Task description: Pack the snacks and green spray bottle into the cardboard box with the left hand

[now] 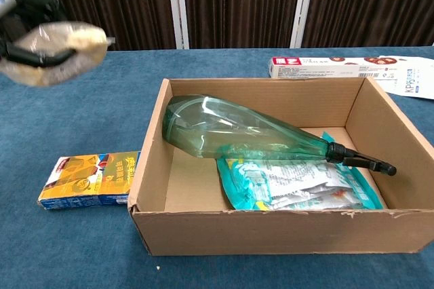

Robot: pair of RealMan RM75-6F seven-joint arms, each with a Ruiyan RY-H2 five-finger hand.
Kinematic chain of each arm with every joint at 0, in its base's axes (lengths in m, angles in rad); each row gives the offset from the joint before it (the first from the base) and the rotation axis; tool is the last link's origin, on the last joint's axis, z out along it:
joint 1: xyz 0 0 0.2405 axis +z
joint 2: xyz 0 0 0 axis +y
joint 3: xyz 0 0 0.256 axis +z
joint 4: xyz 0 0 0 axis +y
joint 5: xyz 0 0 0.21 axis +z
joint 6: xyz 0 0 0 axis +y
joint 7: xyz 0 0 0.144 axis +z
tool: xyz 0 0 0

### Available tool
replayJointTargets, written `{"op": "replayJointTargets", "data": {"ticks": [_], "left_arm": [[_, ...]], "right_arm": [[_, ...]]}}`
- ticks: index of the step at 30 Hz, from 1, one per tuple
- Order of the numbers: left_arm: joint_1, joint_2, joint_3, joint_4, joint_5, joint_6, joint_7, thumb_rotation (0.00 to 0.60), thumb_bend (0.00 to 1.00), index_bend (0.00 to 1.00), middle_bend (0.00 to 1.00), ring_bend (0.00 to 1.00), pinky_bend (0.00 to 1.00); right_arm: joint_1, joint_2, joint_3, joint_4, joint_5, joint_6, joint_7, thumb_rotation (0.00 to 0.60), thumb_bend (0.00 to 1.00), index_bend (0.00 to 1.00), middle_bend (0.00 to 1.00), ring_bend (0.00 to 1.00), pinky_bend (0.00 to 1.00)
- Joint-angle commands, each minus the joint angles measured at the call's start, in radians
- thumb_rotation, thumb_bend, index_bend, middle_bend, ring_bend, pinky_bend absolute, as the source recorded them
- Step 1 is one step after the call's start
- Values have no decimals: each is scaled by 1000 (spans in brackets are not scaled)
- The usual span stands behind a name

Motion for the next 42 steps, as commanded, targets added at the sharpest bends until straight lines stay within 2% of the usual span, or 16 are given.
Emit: {"op": "replayJointTargets", "data": {"ticks": [1, 6, 9, 10, 12, 14, 16, 17, 19, 23, 27, 32, 37, 42], "left_arm": [[-34, 34, -45, -134, 28, -9, 48, 600, 822, 778, 561, 429, 431], [-138, -66, -63, -181, 26, -121, 127, 600, 797, 769, 556, 430, 430], [-196, -156, -70, -158, 28, -168, 147, 600, 657, 741, 536, 422, 427], [-216, -188, -68, -145, 28, -187, 149, 600, 561, 699, 513, 415, 424], [-248, -237, -58, -124, 19, -233, 156, 600, 364, 516, 426, 368, 404], [-265, -258, -42, -119, 1, -277, 165, 600, 139, 146, 210, 221, 341], [-271, -248, -22, -129, -28, -323, 191, 600, 29, 0, 48, 82, 281], [-272, -237, -16, -139, -46, -345, 208, 600, 8, 0, 10, 36, 259], [-271, -211, -6, -173, -87, -386, 215, 600, 0, 0, 0, 1, 232], [-263, -129, -6, -261, -136, -431, 182, 600, 0, 0, 0, 0, 211], [-249, -63, -2, -321, -136, -432, 146, 600, 0, 0, 0, 0, 197], [-206, 77, 18, -426, -112, -417, 73, 600, 0, 0, 0, 0, 191], [-124, 268, 80, -493, -49, -374, -50, 600, 0, 0, 0, 0, 192], [-49, 366, 161, -438, -9, -344, -148, 598, 0, 0, 0, 0, 170]], "right_arm": [[-3, 5, -5, -6, -17, 10, 7, 600, 1, 0, 0, 0, 0], [-8, 11, -11, -9, -42, 29, 25, 600, 2, 0, 0, 0, 0], [-13, 17, -10, -6, -49, 43, 42, 600, 2, 0, 0, 0, 0], [-15, 20, -10, -5, -49, 47, 51, 600, 2, 0, 0, 0, 0], [-18, 25, -6, 0, -46, 54, 70, 600, 2, 0, 0, 0, 0], [-20, 29, -4, 7, -42, 56, 88, 600, 2, 0, 0, 0, 0], [-20, 31, -3, 13, -40, 55, 100, 600, 2, 0, 0, 0, 0], [-20, 32, -3, 15, -39, 53, 104, 600, 2, 0, 0, 0, 0], [-20, 34, -4, 20, -36, 50, 110, 600, 2, 0, 0, 0, 0], [-20, 33, -5, 26, -35, 47, 111, 600, 2, 0, 0, 0, 0], [-23, 29, -8, 20, -43, 54, 90, 600, 2, 0, 0, 0, 0], [-25, 21, -13, 12, -51, 58, 60, 600, 3, 0, 0, 0, 0], [-23, 16, -14, 6, -50, 51, 42, 600, 3, 0, 0, 0, 0], [-22, 14, -14, 2, -51, 51, 33, 600, 3, 0, 0, 0, 0]]}}
